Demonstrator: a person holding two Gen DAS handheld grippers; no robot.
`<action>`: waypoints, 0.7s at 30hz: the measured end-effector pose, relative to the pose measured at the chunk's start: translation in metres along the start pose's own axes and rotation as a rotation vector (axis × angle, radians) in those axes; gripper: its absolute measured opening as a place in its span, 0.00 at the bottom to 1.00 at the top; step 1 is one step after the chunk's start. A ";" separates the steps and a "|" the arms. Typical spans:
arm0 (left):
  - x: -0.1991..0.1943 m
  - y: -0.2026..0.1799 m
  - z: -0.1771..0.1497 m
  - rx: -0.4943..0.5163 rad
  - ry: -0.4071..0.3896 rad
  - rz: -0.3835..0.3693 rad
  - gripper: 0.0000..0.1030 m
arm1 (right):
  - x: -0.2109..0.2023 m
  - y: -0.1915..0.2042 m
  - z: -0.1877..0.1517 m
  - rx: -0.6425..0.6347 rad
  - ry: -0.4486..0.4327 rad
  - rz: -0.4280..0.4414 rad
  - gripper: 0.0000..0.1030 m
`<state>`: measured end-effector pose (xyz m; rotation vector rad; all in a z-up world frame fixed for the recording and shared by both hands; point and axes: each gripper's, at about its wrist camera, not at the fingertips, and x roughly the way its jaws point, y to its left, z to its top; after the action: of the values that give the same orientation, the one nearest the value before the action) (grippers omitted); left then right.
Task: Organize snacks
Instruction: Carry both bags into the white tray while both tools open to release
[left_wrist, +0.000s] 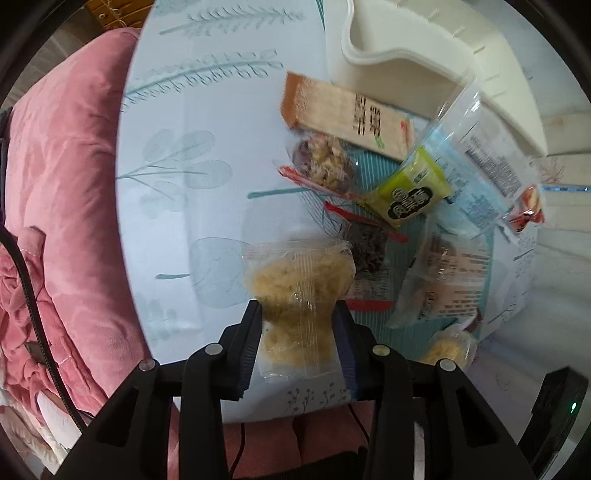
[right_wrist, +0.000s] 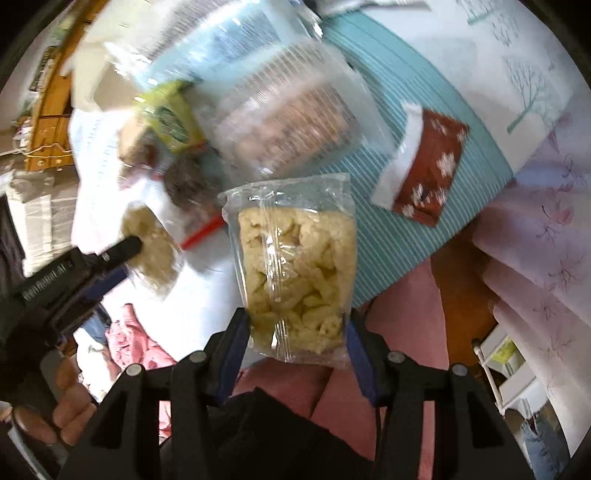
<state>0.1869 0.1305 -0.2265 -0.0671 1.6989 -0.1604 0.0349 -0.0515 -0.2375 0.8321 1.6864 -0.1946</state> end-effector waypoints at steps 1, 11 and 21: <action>-0.010 0.002 -0.001 -0.002 -0.013 -0.003 0.36 | -0.005 0.002 0.001 -0.008 -0.009 0.008 0.50; -0.092 -0.012 -0.010 -0.027 -0.141 -0.059 0.36 | -0.070 0.033 0.027 -0.133 -0.106 0.106 0.50; -0.155 -0.041 0.014 -0.071 -0.291 -0.102 0.36 | -0.137 0.059 0.069 -0.269 -0.246 0.102 0.50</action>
<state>0.2197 0.1101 -0.0705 -0.2199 1.4109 -0.1584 0.1341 -0.1030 -0.1161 0.6612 1.3988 0.0018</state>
